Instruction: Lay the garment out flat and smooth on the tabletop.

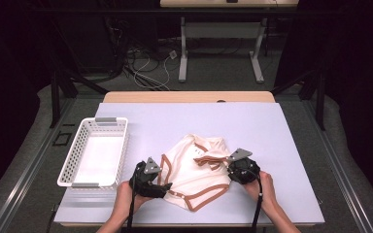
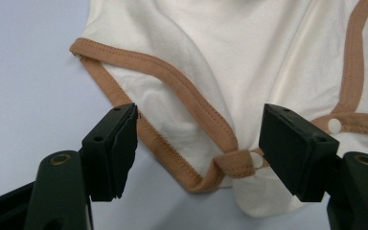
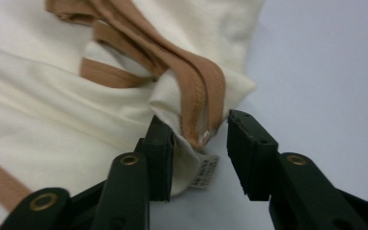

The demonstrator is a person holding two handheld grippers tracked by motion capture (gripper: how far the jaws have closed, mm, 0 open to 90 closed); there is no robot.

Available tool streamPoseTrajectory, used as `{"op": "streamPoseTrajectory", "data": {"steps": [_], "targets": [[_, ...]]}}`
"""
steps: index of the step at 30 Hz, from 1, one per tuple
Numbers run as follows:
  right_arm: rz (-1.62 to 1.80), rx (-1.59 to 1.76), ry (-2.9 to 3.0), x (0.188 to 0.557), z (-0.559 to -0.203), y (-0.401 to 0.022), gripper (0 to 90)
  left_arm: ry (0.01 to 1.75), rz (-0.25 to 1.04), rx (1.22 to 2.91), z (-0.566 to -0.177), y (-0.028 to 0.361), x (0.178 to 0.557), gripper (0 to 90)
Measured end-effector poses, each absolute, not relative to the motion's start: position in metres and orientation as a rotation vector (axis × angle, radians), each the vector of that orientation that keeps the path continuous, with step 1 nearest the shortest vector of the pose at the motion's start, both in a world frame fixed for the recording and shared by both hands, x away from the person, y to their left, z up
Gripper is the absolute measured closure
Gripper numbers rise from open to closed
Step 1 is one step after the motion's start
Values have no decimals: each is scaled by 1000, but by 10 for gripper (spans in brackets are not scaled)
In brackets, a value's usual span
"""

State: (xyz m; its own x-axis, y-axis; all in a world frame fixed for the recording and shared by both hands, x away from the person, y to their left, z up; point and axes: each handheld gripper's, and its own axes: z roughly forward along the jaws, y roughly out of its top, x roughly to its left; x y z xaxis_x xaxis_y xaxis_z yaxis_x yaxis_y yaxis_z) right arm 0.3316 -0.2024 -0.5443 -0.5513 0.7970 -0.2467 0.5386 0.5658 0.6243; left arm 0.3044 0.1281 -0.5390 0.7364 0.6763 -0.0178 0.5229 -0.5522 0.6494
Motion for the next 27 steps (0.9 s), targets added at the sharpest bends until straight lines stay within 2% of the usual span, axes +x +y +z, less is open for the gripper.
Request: {"op": "streamPoseTrajectory", "data": {"steps": [5,12,15,27], "targets": [[708,1143,2264,334,-544,-214,691,905,335,2264,-539,129,305,303],[824,1222,2313,337,-540,-219,594,920,389,2255,-534,127,311,328],[825,1258,2338,335,-541,-221,582,943,419,2242,-531,124,318,338],[819,1302,2366,334,-546,-219,650,1077,507,2220,-536,107,360,395]]}}
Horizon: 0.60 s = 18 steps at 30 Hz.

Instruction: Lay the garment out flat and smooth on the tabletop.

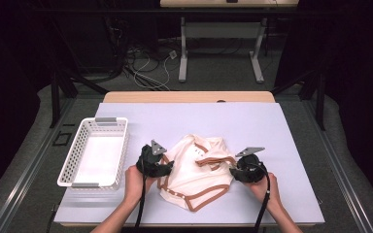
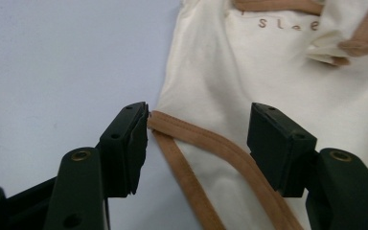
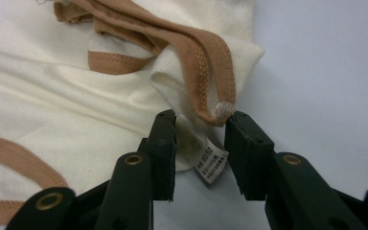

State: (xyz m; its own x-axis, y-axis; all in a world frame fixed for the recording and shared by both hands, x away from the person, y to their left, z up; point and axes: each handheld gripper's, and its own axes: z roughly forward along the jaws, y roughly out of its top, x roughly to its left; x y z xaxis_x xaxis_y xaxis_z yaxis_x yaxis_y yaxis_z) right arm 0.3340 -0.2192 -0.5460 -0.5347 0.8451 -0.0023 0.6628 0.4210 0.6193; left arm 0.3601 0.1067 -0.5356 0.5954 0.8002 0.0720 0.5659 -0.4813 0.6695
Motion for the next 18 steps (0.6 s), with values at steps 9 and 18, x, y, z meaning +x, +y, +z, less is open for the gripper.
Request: {"op": "streamPoseTrajectory", "data": {"steps": [9,18], "targets": [[860,1294,2377,335,-549,-218,693,1154,500,2255,-548,106,378,399],[905,1295,2388,334,-549,-218,857,1018,386,2326,-548,101,377,800]]}}
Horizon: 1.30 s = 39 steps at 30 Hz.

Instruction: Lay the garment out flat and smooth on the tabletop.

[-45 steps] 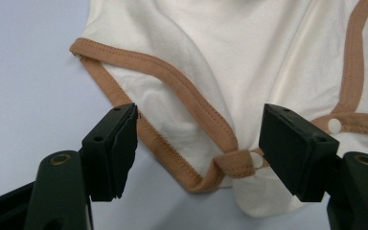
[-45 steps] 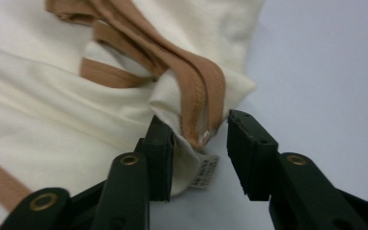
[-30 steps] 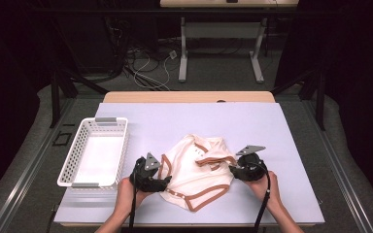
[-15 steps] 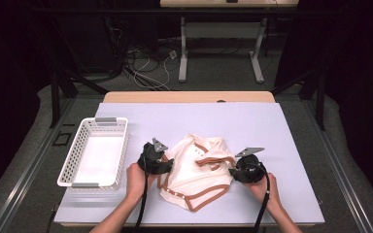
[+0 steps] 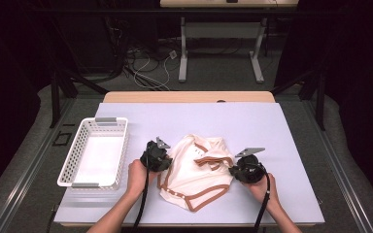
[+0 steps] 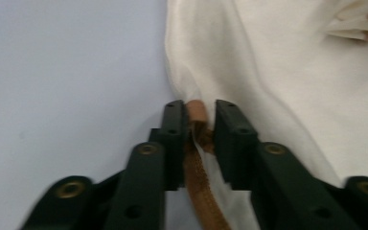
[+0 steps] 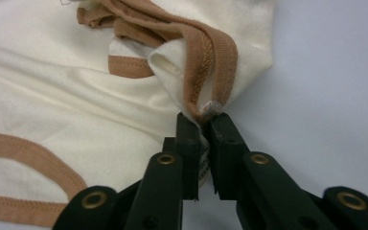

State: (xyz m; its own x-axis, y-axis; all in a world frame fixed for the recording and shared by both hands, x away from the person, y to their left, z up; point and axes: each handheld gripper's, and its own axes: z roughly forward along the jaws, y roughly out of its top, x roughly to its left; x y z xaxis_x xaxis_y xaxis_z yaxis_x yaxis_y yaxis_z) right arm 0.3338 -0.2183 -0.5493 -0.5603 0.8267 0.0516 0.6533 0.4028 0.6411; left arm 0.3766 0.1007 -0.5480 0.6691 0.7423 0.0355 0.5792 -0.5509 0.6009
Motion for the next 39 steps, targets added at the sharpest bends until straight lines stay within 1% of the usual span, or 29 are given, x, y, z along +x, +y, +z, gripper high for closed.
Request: {"op": "streamPoseTrajectory", "data": {"steps": [1,3,6,10,17,22,23,24,25,27,28,29,31,32,35,36,37,38,39], "targets": [[893,1290,2389,334,-549,-219,863,1000,417,2342,-548,98,374,830],[876,1285,2380,333,-547,-219,872,976,476,2372,-547,94,369,856],[872,1267,2368,333,-546,-221,872,963,519,2374,-547,96,361,863],[873,1265,2355,335,-546,-221,871,987,585,2357,-547,109,348,863],[851,1235,2334,338,-545,-216,861,962,592,2359,-545,120,324,859],[835,1219,2289,344,-542,-216,851,967,604,2350,-544,126,316,859],[844,1216,2287,345,-542,-216,836,968,599,2353,-544,127,316,859],[846,1226,2288,345,-542,-216,803,975,594,2352,-545,127,316,857],[854,1221,2308,346,-542,-217,745,978,589,2358,-545,128,316,852],[882,1232,2343,344,-542,-220,665,985,590,2353,-546,128,316,826],[895,1248,2356,342,-542,-222,621,993,592,2347,-546,128,316,796],[909,1279,2363,341,-542,-223,584,996,593,2355,-547,127,317,736],[911,1320,2398,342,-544,-223,556,1011,589,2351,-549,125,318,635],[921,1333,2399,342,-546,-222,563,1010,595,2351,-549,125,318,597],[860,1335,2420,341,-547,-217,621,996,608,2357,-550,124,318,593],[891,1325,2408,341,-548,-216,655,992,589,2350,-550,124,318,629],[838,1335,2437,340,-545,-216,691,984,589,2350,-551,124,318,662],[837,1329,2438,339,-545,-216,733,969,562,2355,-551,124,317,697],[834,1310,2442,339,-545,-217,775,949,554,2363,-551,124,317,749]]}}
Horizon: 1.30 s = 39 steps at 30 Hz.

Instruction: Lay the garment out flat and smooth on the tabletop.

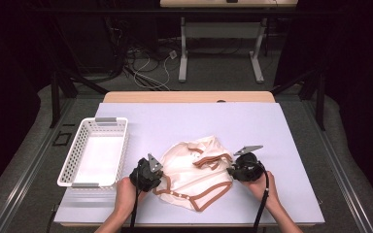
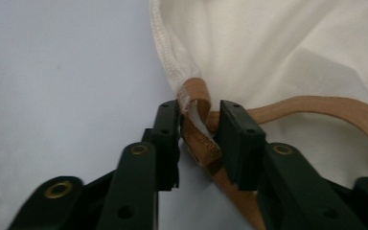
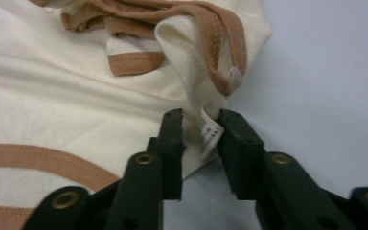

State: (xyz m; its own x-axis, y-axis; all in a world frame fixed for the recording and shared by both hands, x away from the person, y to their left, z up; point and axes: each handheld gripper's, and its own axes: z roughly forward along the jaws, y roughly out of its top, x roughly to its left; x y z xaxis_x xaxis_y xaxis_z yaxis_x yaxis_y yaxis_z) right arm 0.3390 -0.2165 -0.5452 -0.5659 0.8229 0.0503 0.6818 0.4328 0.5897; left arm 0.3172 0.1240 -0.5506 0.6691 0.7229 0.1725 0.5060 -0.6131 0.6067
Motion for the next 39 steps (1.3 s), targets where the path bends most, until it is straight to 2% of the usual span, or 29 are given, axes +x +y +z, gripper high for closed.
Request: {"op": "streamPoseTrajectory", "data": {"steps": [1,4,13,16,19,21,24,25,27,34,39], "targets": [[830,1308,2456,339,-545,-217,818,926,543,2366,-551,124,316,784],[822,1277,2464,338,-543,-214,871,893,503,2370,-550,125,315,840],[809,1223,2341,342,-542,-221,891,893,455,2346,-544,130,305,854],[779,1248,2348,344,-540,-225,883,880,486,2359,-544,130,299,846],[842,1250,2367,344,-542,-224,815,886,499,2350,-546,131,298,821],[858,1279,2396,343,-541,-222,692,889,495,2351,-545,132,300,788],[860,1325,2431,342,-543,-217,596,893,474,2348,-548,133,304,675],[854,1327,2440,342,-545,-215,604,895,456,2333,-550,132,305,636],[850,1319,2437,342,-545,-212,646,886,446,2335,-552,132,307,629],[821,1286,2409,342,-546,-210,863,845,393,2340,-552,134,309,798],[810,1256,2401,342,-545,-209,900,860,361,2313,-550,139,309,836]]}}
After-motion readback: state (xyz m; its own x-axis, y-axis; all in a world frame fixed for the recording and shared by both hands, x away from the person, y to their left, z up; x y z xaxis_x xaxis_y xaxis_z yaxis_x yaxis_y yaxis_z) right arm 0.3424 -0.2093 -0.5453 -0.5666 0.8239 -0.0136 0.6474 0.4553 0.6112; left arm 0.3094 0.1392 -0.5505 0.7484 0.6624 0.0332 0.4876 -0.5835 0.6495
